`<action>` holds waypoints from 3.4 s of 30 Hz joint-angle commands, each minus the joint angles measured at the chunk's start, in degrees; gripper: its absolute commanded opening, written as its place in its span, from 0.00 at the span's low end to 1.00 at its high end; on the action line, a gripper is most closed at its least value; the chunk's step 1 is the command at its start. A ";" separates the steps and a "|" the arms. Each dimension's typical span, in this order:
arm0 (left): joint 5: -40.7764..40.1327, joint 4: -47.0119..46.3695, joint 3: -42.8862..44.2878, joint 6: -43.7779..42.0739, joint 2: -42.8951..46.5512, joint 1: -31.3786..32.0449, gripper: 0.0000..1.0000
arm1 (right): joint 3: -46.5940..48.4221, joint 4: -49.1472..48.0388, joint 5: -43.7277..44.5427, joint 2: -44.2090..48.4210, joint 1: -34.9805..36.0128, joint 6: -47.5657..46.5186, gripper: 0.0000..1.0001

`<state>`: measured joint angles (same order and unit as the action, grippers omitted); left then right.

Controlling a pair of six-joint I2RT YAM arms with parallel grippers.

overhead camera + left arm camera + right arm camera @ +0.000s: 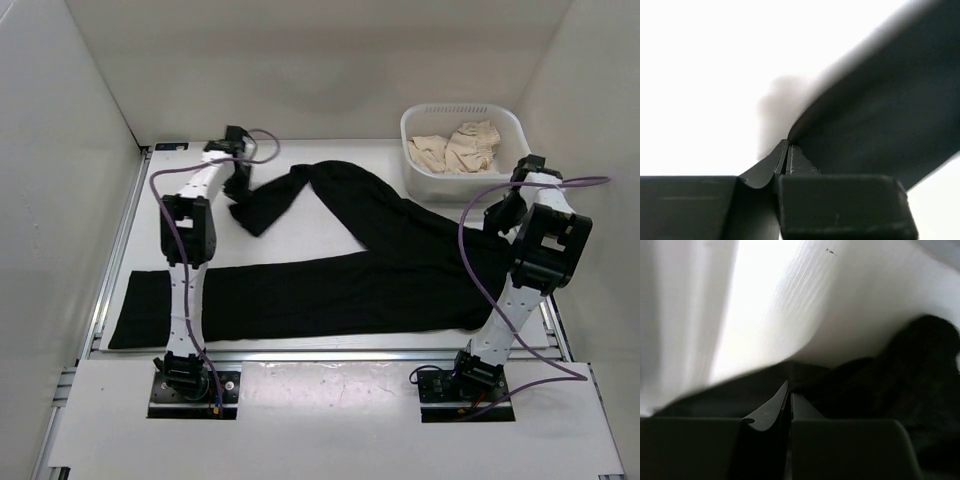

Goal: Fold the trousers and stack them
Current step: Flatten the trousers out, then fold the trousers

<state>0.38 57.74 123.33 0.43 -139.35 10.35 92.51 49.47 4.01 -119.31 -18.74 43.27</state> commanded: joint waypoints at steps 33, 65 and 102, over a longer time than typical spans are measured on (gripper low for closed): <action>-22.45 -2.04 -60.74 -0.43 52.43 -15.35 0.40 | -3.04 -0.69 4.69 19.55 4.68 -8.11 0.00; -8.46 7.57 -29.30 -0.43 15.96 -24.05 0.14 | 3.90 0.53 4.08 12.43 5.21 -8.02 0.00; -25.26 -21.61 -76.50 -0.43 72.82 -42.52 0.14 | -25.14 5.27 -4.36 31.60 -0.86 -14.09 0.00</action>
<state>-24.86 41.87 41.89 -0.05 -67.66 -31.40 59.37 55.96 0.60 -87.44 -19.42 30.46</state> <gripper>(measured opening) 0.143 0.003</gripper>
